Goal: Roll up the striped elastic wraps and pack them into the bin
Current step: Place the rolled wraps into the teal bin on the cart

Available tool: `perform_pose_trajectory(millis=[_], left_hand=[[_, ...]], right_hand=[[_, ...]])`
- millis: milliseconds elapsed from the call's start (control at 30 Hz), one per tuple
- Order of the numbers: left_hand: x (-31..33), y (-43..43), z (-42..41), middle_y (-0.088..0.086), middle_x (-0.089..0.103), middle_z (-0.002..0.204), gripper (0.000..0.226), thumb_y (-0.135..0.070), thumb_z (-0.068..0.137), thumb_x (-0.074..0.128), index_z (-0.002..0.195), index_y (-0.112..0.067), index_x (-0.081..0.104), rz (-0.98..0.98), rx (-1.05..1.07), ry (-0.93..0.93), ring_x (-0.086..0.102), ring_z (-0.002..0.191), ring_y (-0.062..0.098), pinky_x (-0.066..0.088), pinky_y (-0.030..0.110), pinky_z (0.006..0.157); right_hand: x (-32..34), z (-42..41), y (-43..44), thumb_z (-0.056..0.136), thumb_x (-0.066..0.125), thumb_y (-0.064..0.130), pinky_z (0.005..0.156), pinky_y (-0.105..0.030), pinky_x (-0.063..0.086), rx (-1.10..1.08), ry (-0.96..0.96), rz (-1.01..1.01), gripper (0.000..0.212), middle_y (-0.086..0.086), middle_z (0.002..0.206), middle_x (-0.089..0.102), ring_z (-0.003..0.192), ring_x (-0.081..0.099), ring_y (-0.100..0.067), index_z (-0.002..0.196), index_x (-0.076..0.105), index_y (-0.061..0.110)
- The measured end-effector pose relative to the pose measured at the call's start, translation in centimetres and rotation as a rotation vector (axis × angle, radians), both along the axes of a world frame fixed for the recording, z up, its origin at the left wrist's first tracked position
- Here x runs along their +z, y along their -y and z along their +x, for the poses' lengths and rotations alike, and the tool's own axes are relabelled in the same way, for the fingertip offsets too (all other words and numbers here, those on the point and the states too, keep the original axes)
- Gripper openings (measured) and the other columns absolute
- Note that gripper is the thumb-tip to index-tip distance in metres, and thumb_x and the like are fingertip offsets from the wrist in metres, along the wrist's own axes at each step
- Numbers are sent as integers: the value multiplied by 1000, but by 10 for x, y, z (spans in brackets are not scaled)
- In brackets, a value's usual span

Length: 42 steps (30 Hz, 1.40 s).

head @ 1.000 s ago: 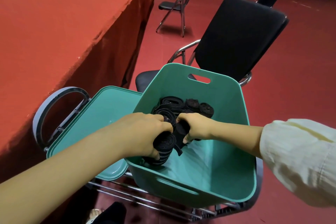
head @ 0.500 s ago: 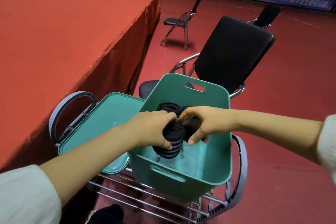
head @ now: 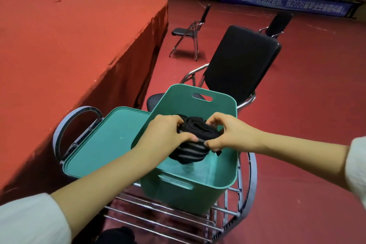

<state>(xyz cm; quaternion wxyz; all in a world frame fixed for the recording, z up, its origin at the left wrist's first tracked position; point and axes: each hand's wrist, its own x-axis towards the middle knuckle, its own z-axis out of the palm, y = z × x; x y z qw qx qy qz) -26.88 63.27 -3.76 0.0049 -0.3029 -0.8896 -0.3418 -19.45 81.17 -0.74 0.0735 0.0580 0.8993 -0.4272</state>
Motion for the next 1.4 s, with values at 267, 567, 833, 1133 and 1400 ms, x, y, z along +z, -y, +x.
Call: perform_pose_trajectory(millis=[267, 567, 833, 1133, 1400], left_hand=[[-7, 2, 3, -7, 65, 110, 72, -24, 66, 85, 130, -23, 51, 21, -162, 152, 59, 104, 9, 41, 16, 83], [-12, -1, -1, -5, 63, 97, 47, -33, 67, 85, 103, -19, 58, 28, 45, 4, 59, 91, 15, 46, 30, 80], [-11, -12, 6, -12, 61, 101, 67, -37, 60, 88, 116, -20, 54, 42, -170, 156, 58, 95, 6, 47, 24, 84], [-17, -10, -4, -4, 43, 112, 85, -43, 53, 87, 124, -34, 40, -74, -272, 182, 53, 103, 16, 48, 37, 94], [-19, -6, -13, -5, 48, 109, 73, -35, 59, 89, 119, -34, 47, 0, -348, 272, 53, 97, 6, 47, 25, 89]], right_hand=[[2, 2, -3, 77, 73, 2, 56, -26, 55, -48, 37, -29, 37, -10, 97, 64, 55, 65, -14, 103, 47, 6], [4, -2, -2, 79, 71, -3, 67, -41, 60, -92, 73, -153, 38, -15, 90, 59, 68, 64, -29, 101, 42, 9], [10, -2, -6, 78, 74, 2, 72, -42, 60, -22, -8, -62, 49, -13, 109, 45, 68, 67, -27, 109, 39, 14], [7, 0, -9, 75, 79, 8, 73, -3, 43, 260, 70, 180, 105, 15, 113, 48, 82, 57, 16, 147, 10, 38], [11, -13, -10, 62, 88, 31, 96, -28, 48, 294, 6, 353, 81, 6, 117, 43, 111, 51, -7, 127, 41, 39]])
